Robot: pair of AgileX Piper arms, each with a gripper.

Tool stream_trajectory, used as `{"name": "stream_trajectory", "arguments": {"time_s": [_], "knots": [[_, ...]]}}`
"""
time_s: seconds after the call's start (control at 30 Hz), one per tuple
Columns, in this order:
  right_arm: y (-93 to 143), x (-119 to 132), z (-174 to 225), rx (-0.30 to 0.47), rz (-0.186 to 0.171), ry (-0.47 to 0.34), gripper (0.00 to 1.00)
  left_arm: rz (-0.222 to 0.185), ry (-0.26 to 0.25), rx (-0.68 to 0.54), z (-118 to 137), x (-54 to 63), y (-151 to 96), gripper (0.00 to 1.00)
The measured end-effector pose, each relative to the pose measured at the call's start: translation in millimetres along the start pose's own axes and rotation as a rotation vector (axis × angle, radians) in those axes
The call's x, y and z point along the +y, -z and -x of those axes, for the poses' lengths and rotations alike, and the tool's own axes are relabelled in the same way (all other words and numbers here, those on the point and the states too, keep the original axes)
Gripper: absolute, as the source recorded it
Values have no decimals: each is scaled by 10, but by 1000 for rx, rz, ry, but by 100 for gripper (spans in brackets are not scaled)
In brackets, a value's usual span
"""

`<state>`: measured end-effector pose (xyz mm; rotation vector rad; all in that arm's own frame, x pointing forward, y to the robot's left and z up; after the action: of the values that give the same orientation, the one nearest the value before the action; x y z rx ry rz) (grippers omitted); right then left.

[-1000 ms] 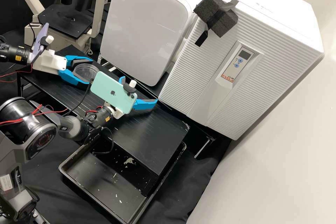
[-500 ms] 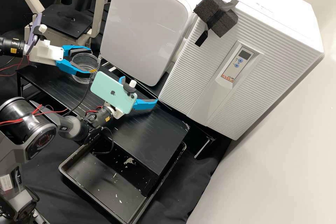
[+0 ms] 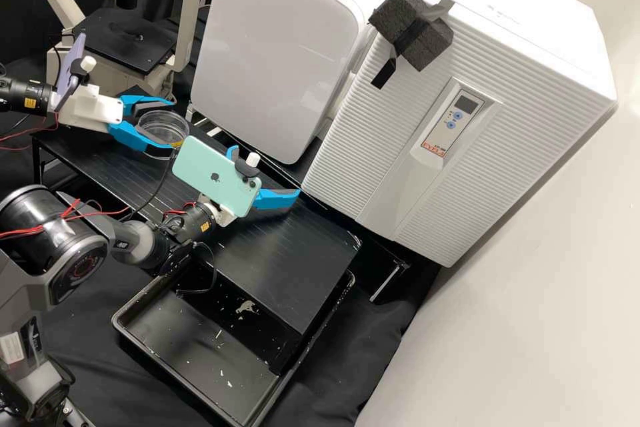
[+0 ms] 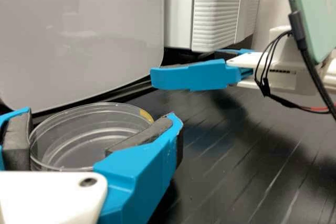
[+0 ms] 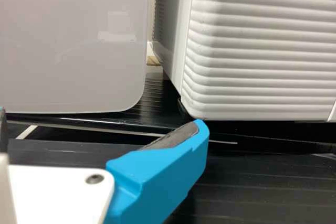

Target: Place the petri dish on the microscope

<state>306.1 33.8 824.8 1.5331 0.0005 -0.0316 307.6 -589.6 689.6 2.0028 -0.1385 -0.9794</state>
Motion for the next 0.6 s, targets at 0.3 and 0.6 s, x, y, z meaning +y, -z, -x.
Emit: {"name": "stream_trajectory", "arguments": {"time_s": [0.3, 0.6], "knots": [[0, 0, 0, 0, 0, 0, 100, 12, 3, 1, -5, -12, 4, 0], [0, 0, 0, 0, 0, 0, 100, 25, 8, 2, -11, -30, 11, 100]]}}
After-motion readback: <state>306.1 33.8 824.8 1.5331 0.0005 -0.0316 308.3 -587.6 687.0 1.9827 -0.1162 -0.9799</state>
